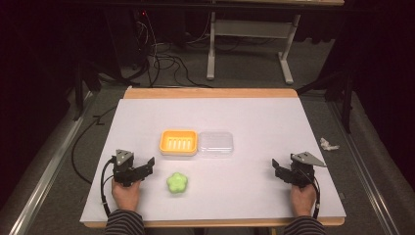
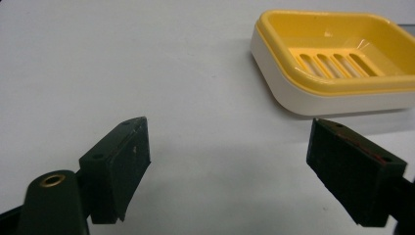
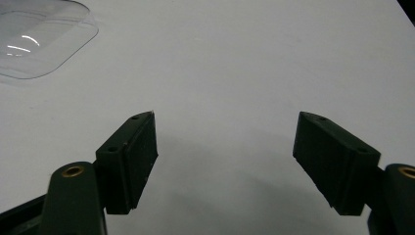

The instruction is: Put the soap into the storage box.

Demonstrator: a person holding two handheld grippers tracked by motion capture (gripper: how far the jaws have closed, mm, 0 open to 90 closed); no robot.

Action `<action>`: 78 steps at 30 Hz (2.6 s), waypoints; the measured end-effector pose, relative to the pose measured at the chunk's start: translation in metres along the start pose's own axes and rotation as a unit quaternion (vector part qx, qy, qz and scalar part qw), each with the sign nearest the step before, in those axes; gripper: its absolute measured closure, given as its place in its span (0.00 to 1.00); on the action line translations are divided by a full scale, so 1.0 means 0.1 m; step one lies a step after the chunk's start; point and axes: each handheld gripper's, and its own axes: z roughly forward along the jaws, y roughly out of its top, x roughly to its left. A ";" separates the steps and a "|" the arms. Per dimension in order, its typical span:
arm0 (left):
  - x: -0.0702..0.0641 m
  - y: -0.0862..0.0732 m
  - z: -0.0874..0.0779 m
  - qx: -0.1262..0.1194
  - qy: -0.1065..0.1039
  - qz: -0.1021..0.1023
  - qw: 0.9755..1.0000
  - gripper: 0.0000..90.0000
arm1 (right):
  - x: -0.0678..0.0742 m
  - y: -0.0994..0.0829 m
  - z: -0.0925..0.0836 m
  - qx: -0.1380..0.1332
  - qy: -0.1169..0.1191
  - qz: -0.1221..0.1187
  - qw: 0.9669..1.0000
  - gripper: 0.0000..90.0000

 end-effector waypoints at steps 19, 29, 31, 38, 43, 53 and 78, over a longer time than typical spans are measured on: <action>-0.01 0.00 0.00 0.024 -0.002 -0.006 1.000 0.20 | -0.03 -0.01 -0.02 -0.009 0.003 0.010 1.000 0.28; -0.06 -0.03 -0.10 0.058 -0.009 0.014 0.998 0.19 | -0.02 -0.01 -0.01 -0.007 0.002 0.011 1.000 0.28; -0.09 -0.04 -0.13 0.062 -0.012 0.018 0.998 0.19 | -0.02 0.00 -0.01 -0.007 0.002 0.009 1.000 0.28; -0.17 -0.04 -0.18 0.074 -0.028 0.044 0.996 0.18 | -0.02 0.00 -0.01 -0.007 0.001 0.007 1.000 0.28; -0.20 -0.04 -0.22 0.077 -0.034 0.044 0.995 0.18 | -0.02 0.00 -0.01 -0.007 0.001 0.009 1.000 0.28; -0.30 -0.01 -0.31 0.081 -0.048 0.048 0.994 0.17 | -0.02 -0.01 -0.02 -0.008 0.002 0.010 1.000 0.28; -0.57 -0.09 -0.52 0.104 -0.090 0.086 0.987 0.17 | -0.02 -0.01 -0.02 -0.009 0.003 0.010 1.000 0.28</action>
